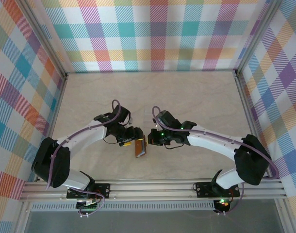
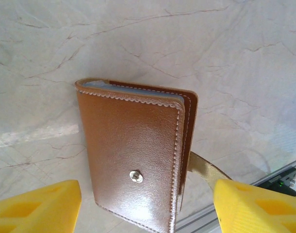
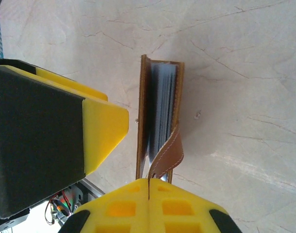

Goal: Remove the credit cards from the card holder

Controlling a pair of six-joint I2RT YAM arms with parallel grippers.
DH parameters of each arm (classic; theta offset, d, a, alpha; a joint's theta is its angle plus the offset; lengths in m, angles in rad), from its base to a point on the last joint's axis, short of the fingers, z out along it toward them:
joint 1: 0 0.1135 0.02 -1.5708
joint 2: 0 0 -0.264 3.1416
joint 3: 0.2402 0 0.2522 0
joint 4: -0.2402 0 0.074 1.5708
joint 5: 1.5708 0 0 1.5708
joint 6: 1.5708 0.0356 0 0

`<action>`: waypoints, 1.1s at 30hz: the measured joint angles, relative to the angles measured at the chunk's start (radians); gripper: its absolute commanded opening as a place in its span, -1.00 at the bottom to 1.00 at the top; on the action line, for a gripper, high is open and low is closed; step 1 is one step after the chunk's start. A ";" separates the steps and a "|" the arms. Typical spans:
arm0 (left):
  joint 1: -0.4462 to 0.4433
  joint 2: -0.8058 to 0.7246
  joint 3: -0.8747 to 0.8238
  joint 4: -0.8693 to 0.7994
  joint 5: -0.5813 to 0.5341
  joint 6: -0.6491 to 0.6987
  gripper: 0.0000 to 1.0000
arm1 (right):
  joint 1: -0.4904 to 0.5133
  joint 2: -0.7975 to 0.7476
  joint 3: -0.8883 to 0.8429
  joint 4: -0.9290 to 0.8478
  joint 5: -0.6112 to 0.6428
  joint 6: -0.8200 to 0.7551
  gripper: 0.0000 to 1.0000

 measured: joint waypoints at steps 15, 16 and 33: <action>-0.032 0.059 -0.008 0.019 0.000 0.013 0.49 | 0.000 -0.023 -0.018 -0.003 -0.001 0.004 -0.90; -0.032 0.061 -0.008 0.018 -0.001 0.017 0.49 | 0.000 -0.025 -0.018 -0.003 -0.001 0.005 -0.90; -0.032 0.051 0.047 -0.108 -0.109 0.085 -0.27 | 0.000 -0.047 -0.019 -0.082 0.055 0.018 -0.92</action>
